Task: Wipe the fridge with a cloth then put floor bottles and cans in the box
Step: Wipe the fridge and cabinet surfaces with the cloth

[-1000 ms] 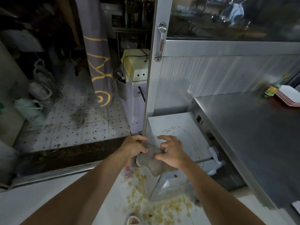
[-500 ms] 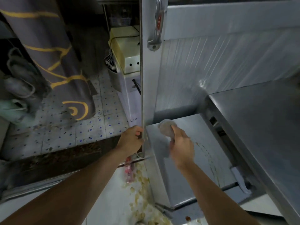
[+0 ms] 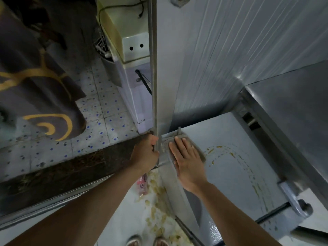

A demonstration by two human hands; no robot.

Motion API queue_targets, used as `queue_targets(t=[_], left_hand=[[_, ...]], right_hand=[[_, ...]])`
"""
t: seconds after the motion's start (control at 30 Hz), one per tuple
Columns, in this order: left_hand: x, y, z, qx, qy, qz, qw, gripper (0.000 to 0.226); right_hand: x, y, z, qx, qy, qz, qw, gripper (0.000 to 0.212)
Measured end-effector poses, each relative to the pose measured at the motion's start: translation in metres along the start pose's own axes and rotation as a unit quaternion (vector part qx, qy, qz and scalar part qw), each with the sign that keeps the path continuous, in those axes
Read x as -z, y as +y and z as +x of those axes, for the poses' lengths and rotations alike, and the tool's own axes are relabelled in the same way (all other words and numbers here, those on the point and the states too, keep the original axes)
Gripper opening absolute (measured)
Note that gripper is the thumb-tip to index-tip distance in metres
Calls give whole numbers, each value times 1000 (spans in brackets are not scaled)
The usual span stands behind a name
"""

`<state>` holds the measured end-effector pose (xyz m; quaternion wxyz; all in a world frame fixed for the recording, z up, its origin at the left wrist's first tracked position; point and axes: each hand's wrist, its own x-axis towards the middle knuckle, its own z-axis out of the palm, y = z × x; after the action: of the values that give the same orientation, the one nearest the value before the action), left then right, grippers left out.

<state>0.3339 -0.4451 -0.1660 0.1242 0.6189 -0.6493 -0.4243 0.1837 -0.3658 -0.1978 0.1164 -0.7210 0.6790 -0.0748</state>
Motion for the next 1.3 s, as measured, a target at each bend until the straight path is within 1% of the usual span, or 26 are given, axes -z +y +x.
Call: queue_targets(t=[0.1,0.2,0.37,0.43,0.53,0.57,0.67,0.73,0.8,0.87,1.0,1.07,1.17,1.23,1.3], left_hand=[[0,-8,11,-9,-3,13,1000,41],[1,-9,18,-20,-9,30,999,45],[-2,0,21,-36,-28,51,998,49],[-6,6,22,-43,-31,56,997,50],[-15,14,24,-58,-30,58,996,48],[-18,17,24,-62,-23,61,996,49],[-27,21,25,-85,4,99,991,56],[-36,27,26,-114,17,145,983,59],[-48,35,29,-153,25,177,972,57],[-59,46,38,-176,16,190,966,54],[-80,67,55,-151,-19,204,967,54],[-85,72,59,-126,-26,213,968,54],[-90,78,59,-100,-12,227,969,53],[-97,83,59,-92,0,240,966,57],[-105,89,63,-78,-5,241,967,61]], right_hand=[[-7,-1,37,1,9,-3,1000,62],[-6,-6,56,-19,12,-15,1000,56],[-13,-9,12,-35,50,-17,998,61],[-16,-8,1,-37,45,-18,998,60],[-12,1,18,-45,43,-16,998,51],[-9,5,26,-48,35,-8,998,52],[-2,26,45,-64,27,-14,998,54],[3,49,50,-96,35,-27,994,54],[9,75,53,-135,43,-27,989,54],[15,103,57,-172,47,-29,984,54],[29,152,71,-238,54,-33,969,53],[32,158,76,-261,52,-22,964,53],[29,139,61,-252,45,-27,966,56],[20,120,34,-230,50,-32,971,58],[15,110,12,-218,55,-30,974,57]])
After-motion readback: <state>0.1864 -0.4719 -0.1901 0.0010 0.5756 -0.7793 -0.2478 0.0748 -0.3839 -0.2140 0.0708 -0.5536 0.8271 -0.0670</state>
